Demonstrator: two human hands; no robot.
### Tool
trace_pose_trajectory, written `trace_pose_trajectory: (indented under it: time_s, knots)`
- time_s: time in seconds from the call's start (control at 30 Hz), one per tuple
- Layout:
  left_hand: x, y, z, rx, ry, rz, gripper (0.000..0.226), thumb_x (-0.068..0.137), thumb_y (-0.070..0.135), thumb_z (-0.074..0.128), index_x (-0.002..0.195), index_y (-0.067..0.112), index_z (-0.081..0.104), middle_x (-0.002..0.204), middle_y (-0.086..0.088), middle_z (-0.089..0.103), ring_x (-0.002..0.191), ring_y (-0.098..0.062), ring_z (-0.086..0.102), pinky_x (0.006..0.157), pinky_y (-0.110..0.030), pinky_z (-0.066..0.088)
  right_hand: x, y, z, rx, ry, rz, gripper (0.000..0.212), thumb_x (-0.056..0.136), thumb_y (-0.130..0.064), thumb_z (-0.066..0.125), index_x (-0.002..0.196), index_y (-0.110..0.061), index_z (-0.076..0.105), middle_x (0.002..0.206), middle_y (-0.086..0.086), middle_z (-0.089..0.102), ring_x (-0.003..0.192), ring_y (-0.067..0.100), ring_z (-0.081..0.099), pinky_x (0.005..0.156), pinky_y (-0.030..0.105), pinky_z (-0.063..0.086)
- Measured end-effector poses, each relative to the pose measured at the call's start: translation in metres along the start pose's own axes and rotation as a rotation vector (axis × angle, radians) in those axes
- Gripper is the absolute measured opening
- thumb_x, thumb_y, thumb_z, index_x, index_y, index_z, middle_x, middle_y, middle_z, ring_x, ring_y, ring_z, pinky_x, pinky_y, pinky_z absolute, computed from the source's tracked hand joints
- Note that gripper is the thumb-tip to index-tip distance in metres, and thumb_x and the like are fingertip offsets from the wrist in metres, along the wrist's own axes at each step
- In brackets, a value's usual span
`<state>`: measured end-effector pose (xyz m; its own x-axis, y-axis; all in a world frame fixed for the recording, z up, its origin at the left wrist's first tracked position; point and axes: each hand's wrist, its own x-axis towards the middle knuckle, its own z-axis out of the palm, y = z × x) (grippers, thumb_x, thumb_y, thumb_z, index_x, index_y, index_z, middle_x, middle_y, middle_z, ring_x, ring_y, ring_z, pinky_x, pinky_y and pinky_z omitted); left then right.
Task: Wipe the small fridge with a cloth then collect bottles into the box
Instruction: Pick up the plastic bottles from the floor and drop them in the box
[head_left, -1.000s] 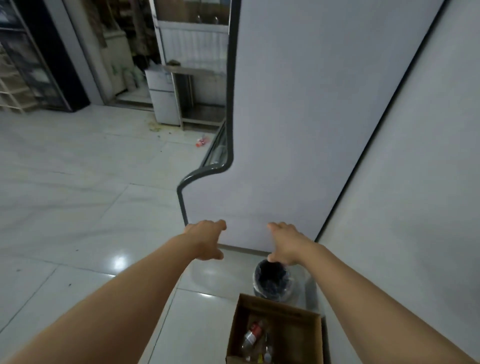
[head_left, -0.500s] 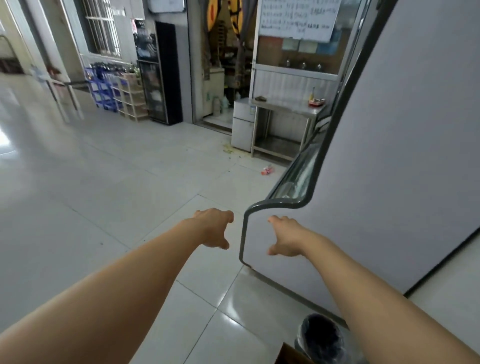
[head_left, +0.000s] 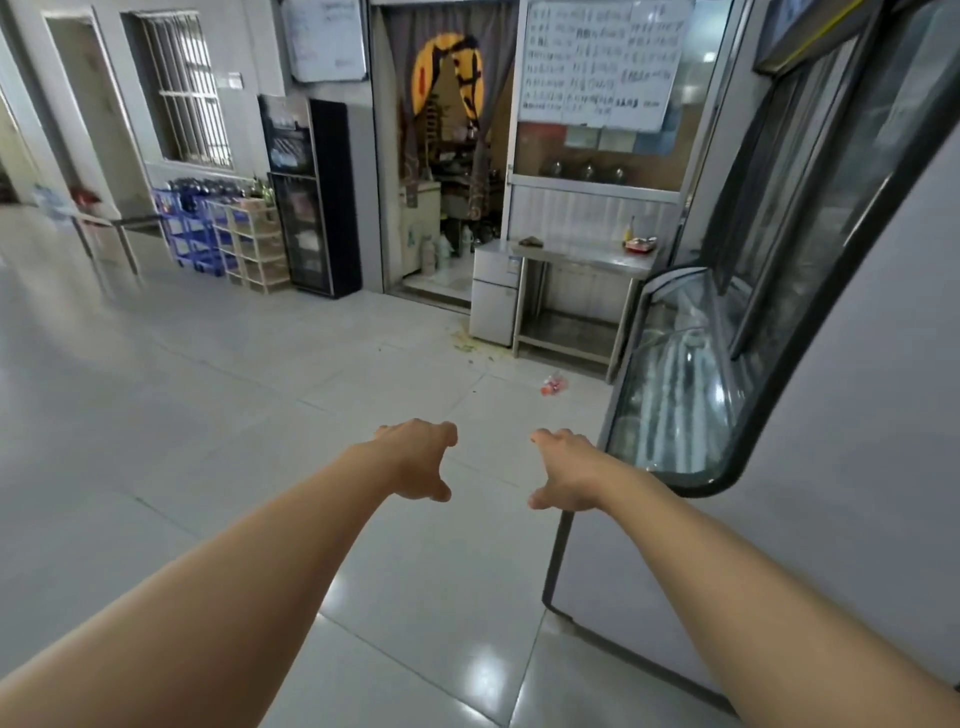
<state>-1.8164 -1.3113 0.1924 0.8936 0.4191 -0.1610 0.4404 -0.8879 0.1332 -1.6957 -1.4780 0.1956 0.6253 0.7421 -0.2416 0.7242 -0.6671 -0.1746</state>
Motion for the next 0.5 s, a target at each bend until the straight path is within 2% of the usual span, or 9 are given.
trace_pose_trajectory:
  time_s: [0.23,0.5]
  knots:
    - [0.060,-0.089,-0.017,-0.006,0.016,-0.004,0.070,0.079,0.039,0.069,0.137,0.024,0.034,0.128,-0.002,0.053,0.118,-0.024,0.049,0.096,-0.036,0.034,0.098,-0.056,-0.022,-0.039,0.017,-0.008,0.080,0.083,-0.034,0.068,0.145,-0.014,0.023,0.146,0.012,0.031,0.134,0.030,0.031,0.106,0.045,0.036]
    - [0.193,-0.175,-0.052,0.051,-0.009,-0.022,0.071,0.080,0.039,0.068,0.139,0.023,0.032,0.126,-0.002,0.052,0.117,-0.024,0.048,0.095,-0.036,0.035,0.257,-0.073,-0.054,-0.009,0.022,0.014,0.081,0.084,-0.033,0.067,0.146,-0.015,0.019,0.147,0.012,0.027,0.134,0.030,0.030,0.106,0.045,0.037]
